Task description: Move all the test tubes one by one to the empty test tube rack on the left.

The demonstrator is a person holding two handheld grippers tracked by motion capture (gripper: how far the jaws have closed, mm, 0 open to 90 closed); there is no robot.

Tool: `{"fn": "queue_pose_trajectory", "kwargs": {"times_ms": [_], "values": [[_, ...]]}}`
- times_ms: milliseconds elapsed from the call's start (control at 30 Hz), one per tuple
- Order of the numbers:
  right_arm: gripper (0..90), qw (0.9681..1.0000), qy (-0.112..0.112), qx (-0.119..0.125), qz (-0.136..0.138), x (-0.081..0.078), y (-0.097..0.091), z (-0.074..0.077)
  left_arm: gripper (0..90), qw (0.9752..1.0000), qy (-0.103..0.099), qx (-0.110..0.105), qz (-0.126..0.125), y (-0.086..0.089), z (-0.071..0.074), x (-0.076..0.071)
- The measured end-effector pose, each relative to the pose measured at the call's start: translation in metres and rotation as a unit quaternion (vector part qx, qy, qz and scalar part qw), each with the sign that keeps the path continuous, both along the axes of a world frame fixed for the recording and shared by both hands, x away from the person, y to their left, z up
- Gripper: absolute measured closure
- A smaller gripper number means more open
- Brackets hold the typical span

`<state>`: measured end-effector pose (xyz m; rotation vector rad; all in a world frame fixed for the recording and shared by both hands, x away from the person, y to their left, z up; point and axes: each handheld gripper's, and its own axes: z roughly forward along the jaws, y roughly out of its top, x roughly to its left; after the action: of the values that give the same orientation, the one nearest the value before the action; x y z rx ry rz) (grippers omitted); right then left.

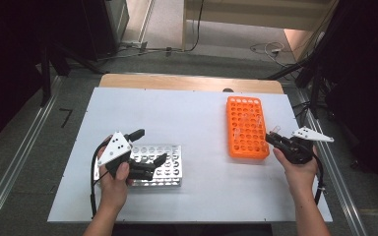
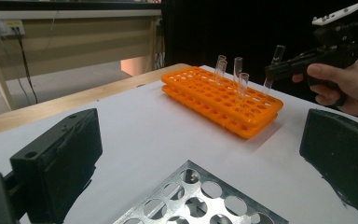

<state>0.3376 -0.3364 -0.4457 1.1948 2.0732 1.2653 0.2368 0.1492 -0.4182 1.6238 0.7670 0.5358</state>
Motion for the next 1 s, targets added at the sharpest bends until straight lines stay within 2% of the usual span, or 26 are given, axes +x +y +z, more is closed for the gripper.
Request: {"fn": "queue_pose_trajectory", "kwargs": {"times_ms": [200,333,367,467,633,667,900,1000], "values": [[74.2,0.9999,-0.005,0.001,0.013,-0.008,0.003,0.015,0.0,0.9998,0.005,-0.002,-0.017,-0.006,0.003,0.000],[74.3,0.9994,-0.006,-0.004,0.034,-0.015,0.016,0.023,0.0,0.9996,0.008,-0.003,-0.028,-0.013,0.005,0.000],[74.3,0.9988,-0.006,-0.007,0.048,-0.017,0.023,0.026,0.0,0.9995,0.009,-0.004,-0.031,-0.014,0.005,-0.001],[74.3,0.9978,0.001,-0.006,0.065,-0.021,0.034,0.028,0.0,0.9991,0.013,-0.007,-0.040,-0.019,0.007,-0.001],[74.3,0.9943,0.002,-0.009,0.106,-0.028,0.057,0.030,2.0,0.9985,0.015,-0.007,-0.053,-0.026,0.010,-0.002],[74.3,0.9935,0.000,-0.009,0.113,-0.029,0.061,0.030,2.0,0.9975,0.021,-0.009,-0.067,-0.030,0.011,-0.002],[74.3,0.9862,0.006,-0.016,0.165,-0.040,0.095,0.029,10.5,0.9973,0.028,-0.004,-0.068,-0.044,0.013,-0.003],[74.3,0.9829,0.010,-0.019,0.183,-0.044,0.108,0.027,13.2,0.9964,0.035,0.002,-0.078,-0.050,0.013,-0.002]]}}
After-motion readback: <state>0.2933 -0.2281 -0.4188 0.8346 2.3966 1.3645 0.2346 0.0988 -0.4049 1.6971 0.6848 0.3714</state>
